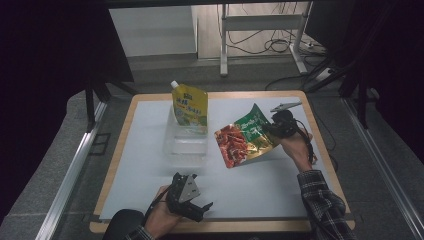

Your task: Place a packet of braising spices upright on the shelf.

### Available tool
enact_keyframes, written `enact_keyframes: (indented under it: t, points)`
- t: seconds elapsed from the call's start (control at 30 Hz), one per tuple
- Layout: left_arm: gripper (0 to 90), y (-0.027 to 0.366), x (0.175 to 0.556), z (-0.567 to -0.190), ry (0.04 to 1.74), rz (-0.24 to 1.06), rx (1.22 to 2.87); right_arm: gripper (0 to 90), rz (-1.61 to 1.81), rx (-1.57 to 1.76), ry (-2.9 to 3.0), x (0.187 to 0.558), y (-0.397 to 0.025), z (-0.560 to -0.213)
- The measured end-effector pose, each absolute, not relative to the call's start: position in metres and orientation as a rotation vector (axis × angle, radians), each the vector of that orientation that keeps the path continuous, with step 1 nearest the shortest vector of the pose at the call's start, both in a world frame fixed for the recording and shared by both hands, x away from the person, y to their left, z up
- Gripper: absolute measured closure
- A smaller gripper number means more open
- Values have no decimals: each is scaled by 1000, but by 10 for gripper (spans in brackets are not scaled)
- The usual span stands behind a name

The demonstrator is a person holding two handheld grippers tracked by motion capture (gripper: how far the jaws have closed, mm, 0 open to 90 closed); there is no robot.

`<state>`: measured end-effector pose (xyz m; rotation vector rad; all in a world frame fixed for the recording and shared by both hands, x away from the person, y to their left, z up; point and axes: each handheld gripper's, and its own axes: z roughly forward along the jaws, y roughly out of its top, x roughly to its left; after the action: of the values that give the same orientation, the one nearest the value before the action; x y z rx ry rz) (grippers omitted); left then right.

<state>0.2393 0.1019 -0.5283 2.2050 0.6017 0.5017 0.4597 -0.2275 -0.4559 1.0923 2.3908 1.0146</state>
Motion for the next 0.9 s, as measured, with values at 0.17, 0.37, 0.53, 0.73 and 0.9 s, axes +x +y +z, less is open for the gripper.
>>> enact_keyframes:
  t: [0.17, 0.37, 0.53, 0.73, 0.9]
  points:
    - [9, 102, 239, -528, 602, 505, 2205, 890, 1071, 1082, 2379, 455, -225, -445]
    - [9, 102, 239, -528, 600, 505, 2205, 890, 1127, 1083, 2379, 453, -222, -435]
    - [9, 102, 239, -528, 600, 505, 2201, 890, 1150, 1047, 2393, 451, -216, -423]
    - [9, 102, 239, -528, 597, 509, 2204, 890, 1145, 996, 2417, 448, -205, -405]
    - [10, 102, 239, -528, 598, 508, 2201, 890, 1145, 958, 2423, 446, -196, -393]
